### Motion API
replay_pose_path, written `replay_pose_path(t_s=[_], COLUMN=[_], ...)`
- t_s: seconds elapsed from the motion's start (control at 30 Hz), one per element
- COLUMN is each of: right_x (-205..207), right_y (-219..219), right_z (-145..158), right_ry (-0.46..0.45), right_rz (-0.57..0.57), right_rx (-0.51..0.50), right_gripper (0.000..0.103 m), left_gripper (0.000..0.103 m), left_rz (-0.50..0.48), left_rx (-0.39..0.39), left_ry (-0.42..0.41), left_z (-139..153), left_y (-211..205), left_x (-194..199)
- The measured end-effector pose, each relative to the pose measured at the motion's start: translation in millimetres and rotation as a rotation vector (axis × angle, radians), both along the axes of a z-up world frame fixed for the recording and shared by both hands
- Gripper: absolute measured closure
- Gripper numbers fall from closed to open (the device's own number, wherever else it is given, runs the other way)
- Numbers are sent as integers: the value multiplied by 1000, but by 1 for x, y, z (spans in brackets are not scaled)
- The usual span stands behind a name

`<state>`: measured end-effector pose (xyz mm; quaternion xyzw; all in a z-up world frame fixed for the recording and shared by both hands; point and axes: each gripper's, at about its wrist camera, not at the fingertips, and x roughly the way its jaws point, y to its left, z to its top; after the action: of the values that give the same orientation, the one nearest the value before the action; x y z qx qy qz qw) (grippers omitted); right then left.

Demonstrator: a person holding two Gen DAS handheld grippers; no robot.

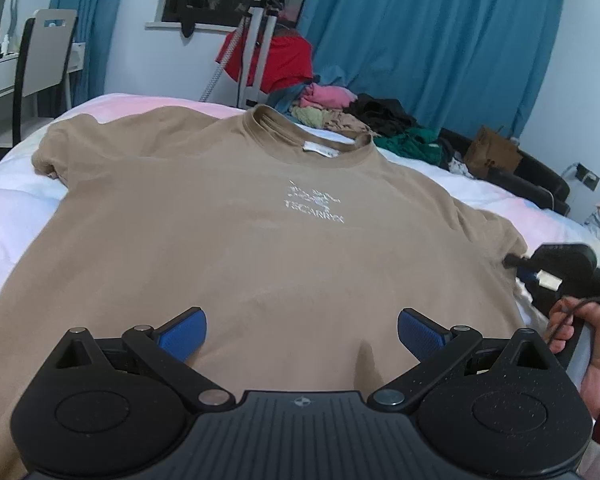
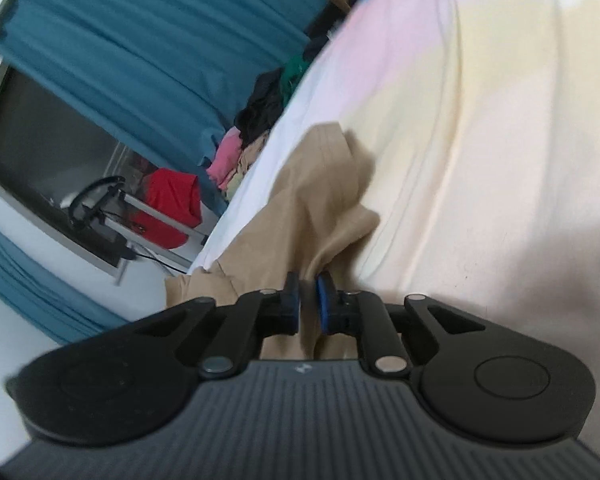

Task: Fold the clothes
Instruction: 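Grasp the tan shirt side with the right gripper and fold it over the center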

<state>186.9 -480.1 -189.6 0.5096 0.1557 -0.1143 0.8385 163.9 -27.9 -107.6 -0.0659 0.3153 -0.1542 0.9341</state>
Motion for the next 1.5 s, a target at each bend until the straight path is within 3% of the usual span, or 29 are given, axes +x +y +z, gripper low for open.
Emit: replay_pose_path(t_s=[0.17,0.2,0.3,0.4,0.47,0.57,0.67,0.87,1.0,1.13,1.27,1.4,1.5], right_x=[25,30,42,52,65,84,99,101,101,100,127,159,176], right_y=[4,6,5,5,7,8,11,52,101,166,240,304,332], right_z=[-3,-1,-1,-5,-3,3,16,83,135,161,160,128,104], right_ry=[-44,-69,-163,-204,-170,-111,26,82,61,9,7,72,98], right_rz=[4,6,-18,-48,-43,-39,-38,-34,-29,42,158,249,282], right_rx=[20,11,34,54,-10,-91,-161,-519,-738,-907,-994,-1038,-1061], right_gripper=[50,38,20,20,19,24,94,95,95,95,95,93,93], left_gripper=[0,0,0,0,0,0,0,0,0,0,0,0,0], left_rz=[29,31,29,26,26,26,43,91,125,183,240,304,357], left_rx=[0,2,6,-2,-10,-18,-20,-10,-11,-79,-147,-226,-205], left_ry=[14,18,22,24,27,30,30,2,-19,-64,-109,-105,-129], left_z=[-2,-3,-5,-6,-6,-6,-3,15,28,44,61,65,63], left_y=[1,0,-2,-1,-1,-1,0,6,13,40,67,100,113], left_x=[6,7,9,10,12,15,16,6,0,-9,-19,-17,-12])
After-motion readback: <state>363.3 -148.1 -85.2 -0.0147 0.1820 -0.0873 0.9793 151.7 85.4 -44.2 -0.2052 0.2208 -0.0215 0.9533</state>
